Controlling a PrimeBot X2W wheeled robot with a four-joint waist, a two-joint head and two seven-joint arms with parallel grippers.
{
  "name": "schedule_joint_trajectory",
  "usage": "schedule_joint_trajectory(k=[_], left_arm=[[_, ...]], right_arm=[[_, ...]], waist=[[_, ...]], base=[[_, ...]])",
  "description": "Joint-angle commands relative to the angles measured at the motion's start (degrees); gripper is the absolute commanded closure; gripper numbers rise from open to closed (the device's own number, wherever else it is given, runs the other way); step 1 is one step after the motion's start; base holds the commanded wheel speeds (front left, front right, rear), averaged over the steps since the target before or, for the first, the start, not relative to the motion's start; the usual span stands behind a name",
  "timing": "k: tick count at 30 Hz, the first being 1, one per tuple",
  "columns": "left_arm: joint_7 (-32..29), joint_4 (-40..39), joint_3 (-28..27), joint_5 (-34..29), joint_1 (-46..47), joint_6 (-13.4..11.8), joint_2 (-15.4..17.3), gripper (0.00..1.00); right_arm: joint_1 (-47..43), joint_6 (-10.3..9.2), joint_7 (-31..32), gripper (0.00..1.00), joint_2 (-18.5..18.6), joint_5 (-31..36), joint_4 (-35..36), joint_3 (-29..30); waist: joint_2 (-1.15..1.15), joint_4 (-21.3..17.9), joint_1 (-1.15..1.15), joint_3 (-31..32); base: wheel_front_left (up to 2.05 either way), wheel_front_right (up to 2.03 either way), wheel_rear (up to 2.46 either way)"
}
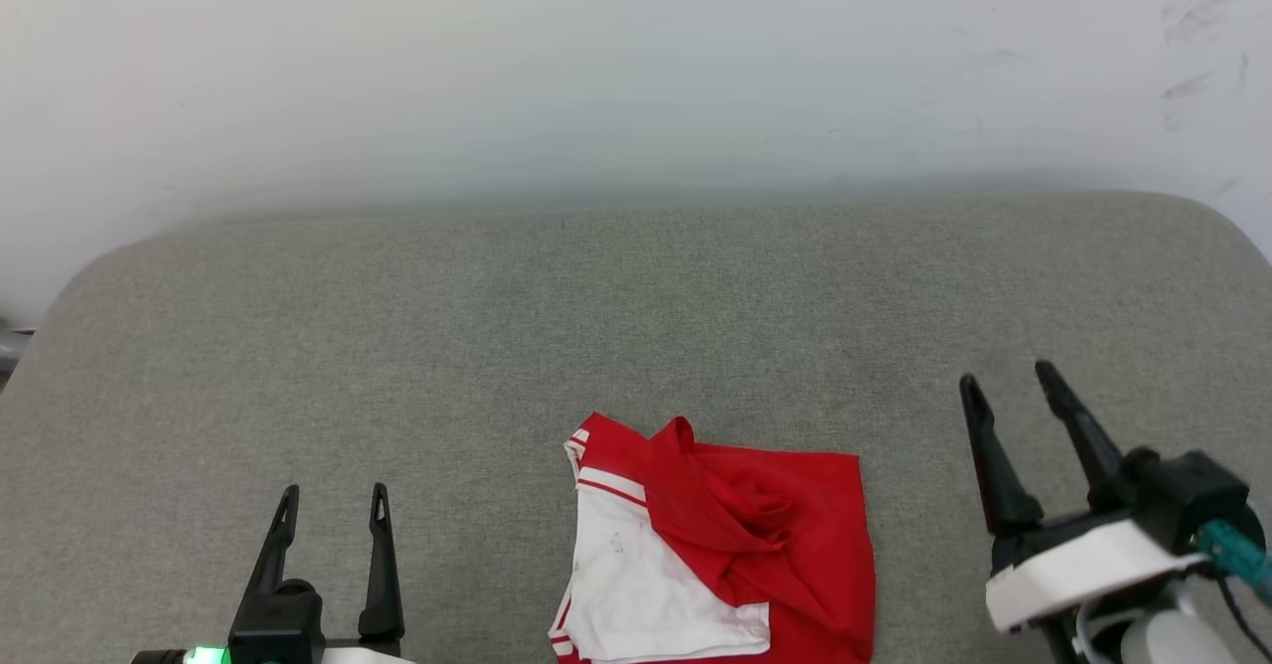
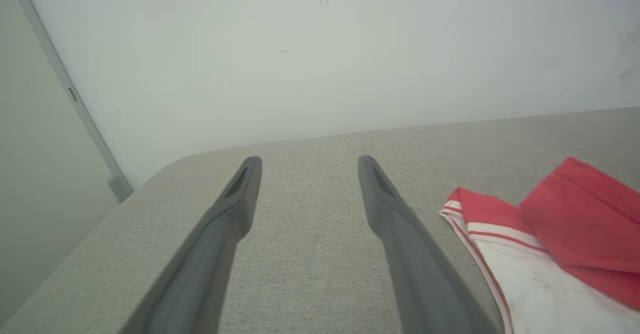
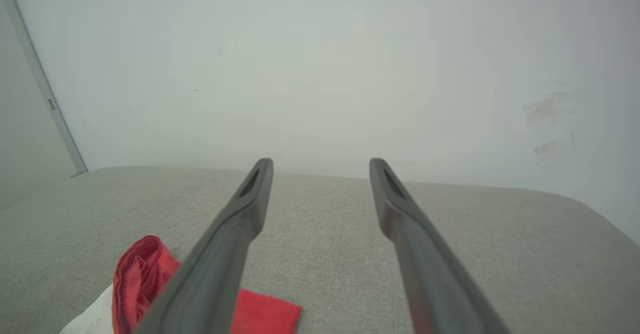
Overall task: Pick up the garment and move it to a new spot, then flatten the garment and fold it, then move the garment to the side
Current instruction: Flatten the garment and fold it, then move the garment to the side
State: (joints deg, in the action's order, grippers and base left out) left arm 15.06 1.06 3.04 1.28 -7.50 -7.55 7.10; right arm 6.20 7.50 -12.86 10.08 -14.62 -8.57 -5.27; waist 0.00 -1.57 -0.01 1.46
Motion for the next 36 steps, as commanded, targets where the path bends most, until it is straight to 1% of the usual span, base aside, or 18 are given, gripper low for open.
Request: schedule_joint_trajectory(k=[1, 8, 13, 26, 36], left_arm=[[0.1, -0.3, -0.1, 0.1, -0.5, 0.1, 0.2, 0.00], [0.1, -0.8, 0.2, -0.1, -1.5, 0.2, 0.3, 0.00], [0.1, -0.8, 0.6, -0.2, -2.2, 0.3, 0.4, 0.00], [0.1, 0.0, 1.7, -0.3, -3.2, 0.5, 0.4, 0.00], [0.1, 0.6, 1.7, 0.1, -2.9, 0.3, 0.6, 0.00]], right_arm=[[-1.9, -0.04, -0.4, 0.00, -1.0, 1.2, 0.8, 0.6], [-8.3, -0.03, -1.4, 0.00, -4.9, 5.3, 3.4, 3.8], [-11.4, -0.03, -1.8, 0.00, -6.2, 7.2, 4.6, 5.0], [-14.3, -0.04, -2.3, 0.00, -7.3, 10.7, 4.7, 5.7], [-12.6, -0.04, -2.3, 0.00, -7.3, 10.9, 4.7, 6.7]], waist=[[0.00, 0.2, 0.01, 0.2], [0.00, 0.7, 0.01, 0.9], [0.00, 1.2, 0.01, 1.3], [0.00, 2.2, 0.01, 1.6], [0.00, 2.4, 0.01, 1.5]], base=[[0.00, 0.00, 0.00], [0.00, 0.00, 0.00], [0.00, 0.00, 0.00], [0.00, 0.00, 0.00], [0.00, 0.00, 0.00]])
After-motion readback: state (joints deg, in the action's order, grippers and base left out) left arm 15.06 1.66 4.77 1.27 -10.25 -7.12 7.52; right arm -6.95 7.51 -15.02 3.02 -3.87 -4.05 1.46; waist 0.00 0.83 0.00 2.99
